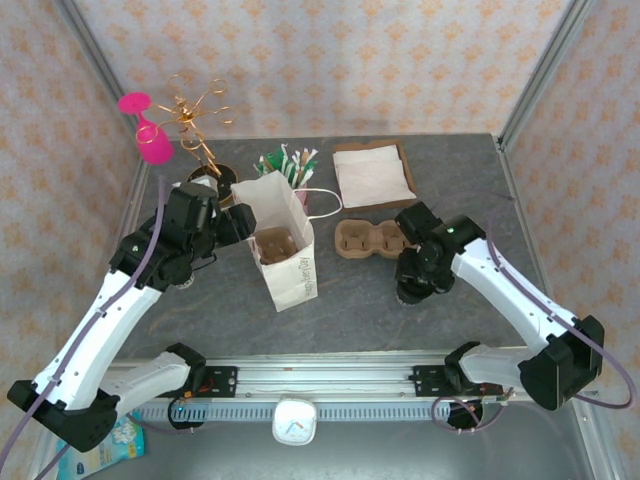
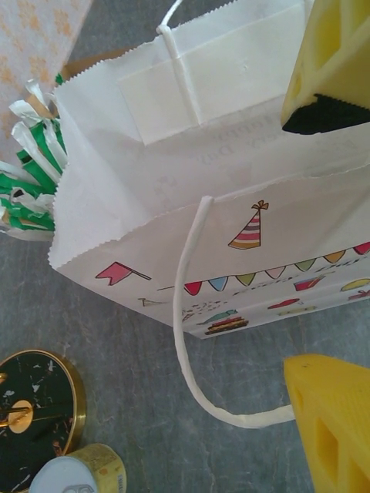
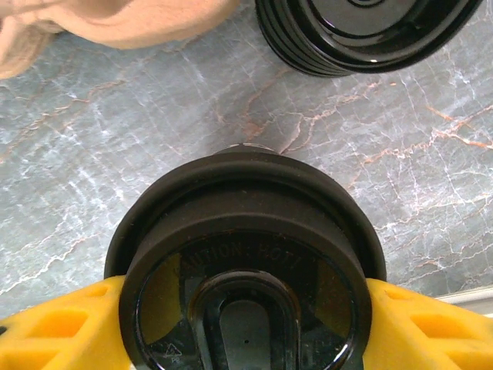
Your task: Pack the takeout coffee
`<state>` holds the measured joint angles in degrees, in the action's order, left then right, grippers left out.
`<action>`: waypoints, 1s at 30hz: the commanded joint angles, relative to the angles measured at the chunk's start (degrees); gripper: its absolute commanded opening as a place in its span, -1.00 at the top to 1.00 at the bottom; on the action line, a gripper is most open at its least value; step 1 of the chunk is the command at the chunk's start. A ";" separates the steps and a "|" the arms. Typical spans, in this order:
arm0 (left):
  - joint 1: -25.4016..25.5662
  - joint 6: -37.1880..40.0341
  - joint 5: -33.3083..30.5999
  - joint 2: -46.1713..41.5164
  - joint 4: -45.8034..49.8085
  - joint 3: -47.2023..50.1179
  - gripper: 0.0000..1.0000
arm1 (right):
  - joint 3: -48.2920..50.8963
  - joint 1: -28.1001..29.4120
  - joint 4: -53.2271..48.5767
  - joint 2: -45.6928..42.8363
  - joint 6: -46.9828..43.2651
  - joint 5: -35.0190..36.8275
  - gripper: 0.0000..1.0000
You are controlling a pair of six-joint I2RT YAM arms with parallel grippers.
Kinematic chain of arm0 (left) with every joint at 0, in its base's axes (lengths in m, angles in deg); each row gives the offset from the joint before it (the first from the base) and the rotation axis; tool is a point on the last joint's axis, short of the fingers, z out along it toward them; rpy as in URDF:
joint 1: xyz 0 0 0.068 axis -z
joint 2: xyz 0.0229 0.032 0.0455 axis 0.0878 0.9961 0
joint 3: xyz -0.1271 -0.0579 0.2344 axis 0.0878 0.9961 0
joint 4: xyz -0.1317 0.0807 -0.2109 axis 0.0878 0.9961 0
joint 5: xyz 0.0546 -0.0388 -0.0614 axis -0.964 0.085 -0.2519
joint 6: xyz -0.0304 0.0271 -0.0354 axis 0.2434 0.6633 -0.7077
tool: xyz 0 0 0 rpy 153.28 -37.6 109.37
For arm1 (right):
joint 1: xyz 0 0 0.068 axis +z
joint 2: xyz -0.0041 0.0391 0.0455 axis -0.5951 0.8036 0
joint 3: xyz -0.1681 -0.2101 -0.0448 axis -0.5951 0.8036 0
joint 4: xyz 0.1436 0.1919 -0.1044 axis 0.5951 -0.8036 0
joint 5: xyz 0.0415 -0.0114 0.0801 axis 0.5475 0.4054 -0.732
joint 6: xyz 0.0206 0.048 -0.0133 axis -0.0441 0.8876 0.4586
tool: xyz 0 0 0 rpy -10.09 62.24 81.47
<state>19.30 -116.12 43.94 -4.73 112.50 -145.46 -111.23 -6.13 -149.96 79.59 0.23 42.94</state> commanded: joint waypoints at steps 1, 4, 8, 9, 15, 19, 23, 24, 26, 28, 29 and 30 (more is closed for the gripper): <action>-0.03 -0.05 -1.34 1.24 3.83 -2.08 -0.49 | -3.36 1.34 -3.00 -0.50 -0.69 0.46 -0.30; 0.00 -0.42 -0.74 2.34 4.17 -1.99 -0.41 | -6.12 2.64 -4.14 0.17 -0.82 0.75 -0.30; 0.01 -0.25 -1.04 4.34 5.22 -2.47 -0.30 | -8.86 5.05 -4.96 1.19 -0.49 0.03 -0.30; 0.00 0.07 -1.75 4.69 5.81 -2.80 -0.26 | -9.34 5.89 -5.22 1.44 -0.33 -0.06 -0.30; -0.03 1.46 -3.57 5.26 3.61 -2.42 -0.01 | -12.97 9.87 -5.84 2.80 0.94 -0.75 -0.29; 0.01 3.06 -4.31 7.11 3.38 -4.47 0.03 | -14.75 12.89 -5.71 4.15 1.92 -1.16 -0.27; -0.04 2.22 -5.21 8.42 4.95 -8.98 -0.12 | -17.74 15.57 -5.78 6.20 2.32 -1.72 -0.27; -0.05 0.55 -3.71 8.49 4.86 -10.06 -0.15 | -18.72 16.11 -6.10 6.86 2.34 -1.67 -0.27; -0.03 -0.15 -1.26 8.04 3.47 -10.43 -0.24 | -19.97 17.18 -6.12 7.77 2.32 -1.64 -0.26; -0.20 -0.03 -1.19 8.79 2.97 -10.32 -0.30 | -21.02 17.75 -6.09 8.44 2.13 -2.26 -0.26; -0.49 0.37 -1.25 9.96 4.07 -10.82 -0.31 | -21.65 18.14 -6.10 8.72 2.14 -2.28 -0.26; -0.74 0.93 -1.45 11.44 5.45 -11.61 -0.32 | -22.24 18.45 -6.15 8.83 2.19 -2.52 -0.25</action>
<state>19.21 -115.47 42.17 4.29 116.21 -155.18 -131.08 11.53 -154.42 88.09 1.76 40.29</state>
